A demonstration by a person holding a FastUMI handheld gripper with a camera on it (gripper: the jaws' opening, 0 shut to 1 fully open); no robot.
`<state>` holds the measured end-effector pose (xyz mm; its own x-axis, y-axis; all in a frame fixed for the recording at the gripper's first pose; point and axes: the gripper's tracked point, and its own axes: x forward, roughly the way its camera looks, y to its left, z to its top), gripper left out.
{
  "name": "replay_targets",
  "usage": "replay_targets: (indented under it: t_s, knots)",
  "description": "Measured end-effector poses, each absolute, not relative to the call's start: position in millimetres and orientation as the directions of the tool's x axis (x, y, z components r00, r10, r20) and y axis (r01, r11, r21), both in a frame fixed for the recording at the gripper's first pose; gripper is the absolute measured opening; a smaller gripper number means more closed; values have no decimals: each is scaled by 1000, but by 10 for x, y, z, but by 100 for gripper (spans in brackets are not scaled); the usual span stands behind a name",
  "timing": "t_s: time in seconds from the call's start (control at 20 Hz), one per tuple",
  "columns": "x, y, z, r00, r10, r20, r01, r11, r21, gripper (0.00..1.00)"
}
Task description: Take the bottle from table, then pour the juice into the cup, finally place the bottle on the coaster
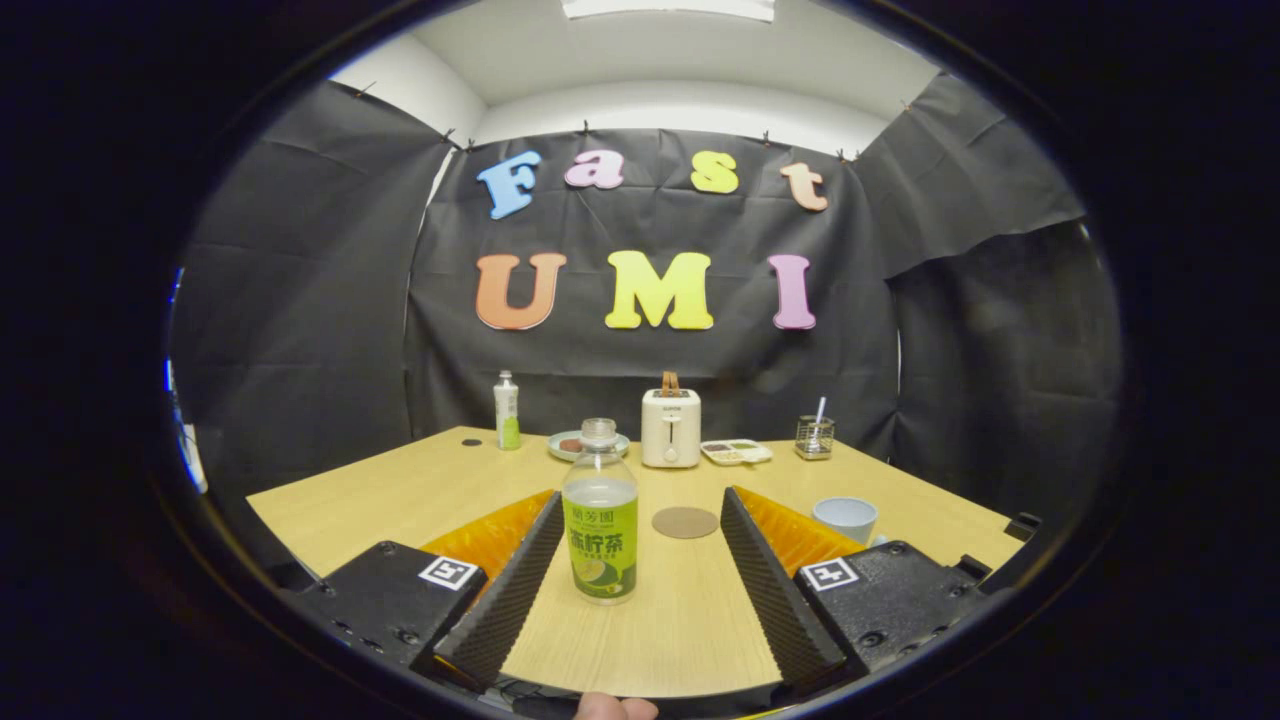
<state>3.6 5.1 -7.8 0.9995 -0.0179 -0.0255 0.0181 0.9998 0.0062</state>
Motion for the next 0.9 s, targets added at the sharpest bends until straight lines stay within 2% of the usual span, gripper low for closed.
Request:
replay_targets:
  t_s: [0.5, 0.9]
  knots:
    - [187, 108, -232, 997, -16, -71, 15, 1000, -7, 100]
    - [561, 218, -514, 986, -19, -163, 17, 1000, -15, 100]
